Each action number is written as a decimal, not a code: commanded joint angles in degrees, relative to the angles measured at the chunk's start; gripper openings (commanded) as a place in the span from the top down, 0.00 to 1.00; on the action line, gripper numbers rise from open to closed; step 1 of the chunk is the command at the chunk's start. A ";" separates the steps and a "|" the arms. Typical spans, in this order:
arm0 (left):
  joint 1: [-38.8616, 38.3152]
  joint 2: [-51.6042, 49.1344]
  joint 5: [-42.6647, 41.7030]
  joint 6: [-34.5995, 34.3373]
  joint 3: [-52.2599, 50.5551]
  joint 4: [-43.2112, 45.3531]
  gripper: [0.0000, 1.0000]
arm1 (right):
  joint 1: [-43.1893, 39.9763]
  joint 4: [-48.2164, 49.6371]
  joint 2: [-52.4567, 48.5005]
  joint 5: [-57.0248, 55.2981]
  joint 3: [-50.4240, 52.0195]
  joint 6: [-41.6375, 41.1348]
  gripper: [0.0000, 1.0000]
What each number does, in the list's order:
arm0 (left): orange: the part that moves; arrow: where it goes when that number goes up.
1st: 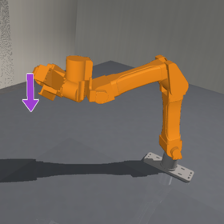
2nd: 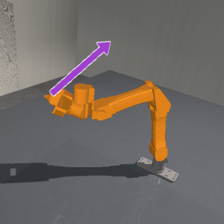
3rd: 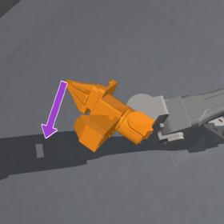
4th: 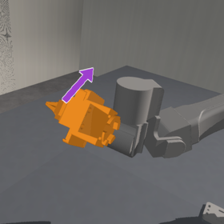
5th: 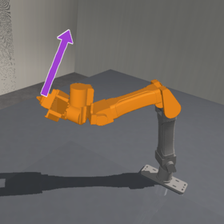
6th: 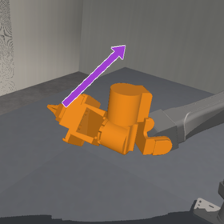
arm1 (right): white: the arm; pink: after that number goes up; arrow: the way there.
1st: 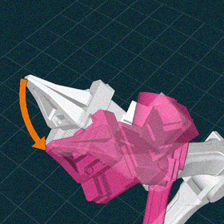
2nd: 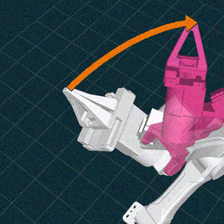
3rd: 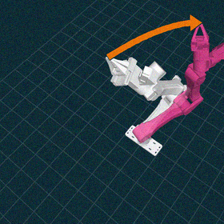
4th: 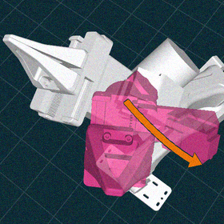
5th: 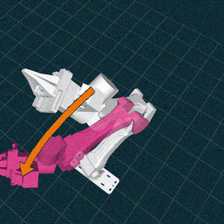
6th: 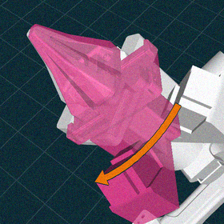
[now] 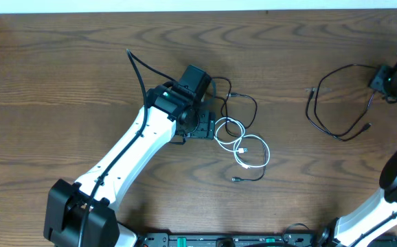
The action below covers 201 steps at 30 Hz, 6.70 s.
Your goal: Untangle cables
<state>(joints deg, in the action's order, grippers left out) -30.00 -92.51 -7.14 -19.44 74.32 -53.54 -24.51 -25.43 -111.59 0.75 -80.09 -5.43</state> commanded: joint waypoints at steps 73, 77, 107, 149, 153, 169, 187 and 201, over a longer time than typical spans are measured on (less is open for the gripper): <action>10.10 9.60 3.37 -8.13 -1.38 -6.01 0.15 | 32.61 -44.02 11.87 19.87 2.51 19.28 0.27; 10.10 9.25 3.39 -8.09 -2.08 -6.21 0.15 | 37.53 -39.76 11.82 18.10 6.54 19.23 0.24; 10.10 9.25 3.37 -8.09 -2.93 -6.47 0.15 | 43.89 -8.44 11.85 41.22 27.06 14.05 0.99; 10.10 9.25 3.37 -8.09 -2.93 -6.40 0.15 | 29.09 -3.43 46.97 37.53 -0.74 10.71 0.99; 10.10 9.25 3.39 -8.09 -2.93 -6.38 0.15 | 29.09 -21.05 43.98 35.54 -0.72 17.09 0.99; 10.10 9.25 3.37 -8.09 -2.93 -6.40 0.14 | 29.11 -22.14 39.80 -12.63 -0.76 11.23 0.99; 10.10 9.25 3.39 -8.09 -2.93 -6.36 0.14 | 29.05 17.66 56.19 14.36 -0.76 7.61 0.99; 10.10 9.25 3.37 -8.09 -2.93 -6.40 0.14 | 27.91 24.76 53.02 -9.90 -0.74 10.93 0.99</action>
<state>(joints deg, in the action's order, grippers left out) -20.25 -83.07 -4.49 -27.22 71.59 -59.75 4.29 -2.92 -58.04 3.68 -80.62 3.68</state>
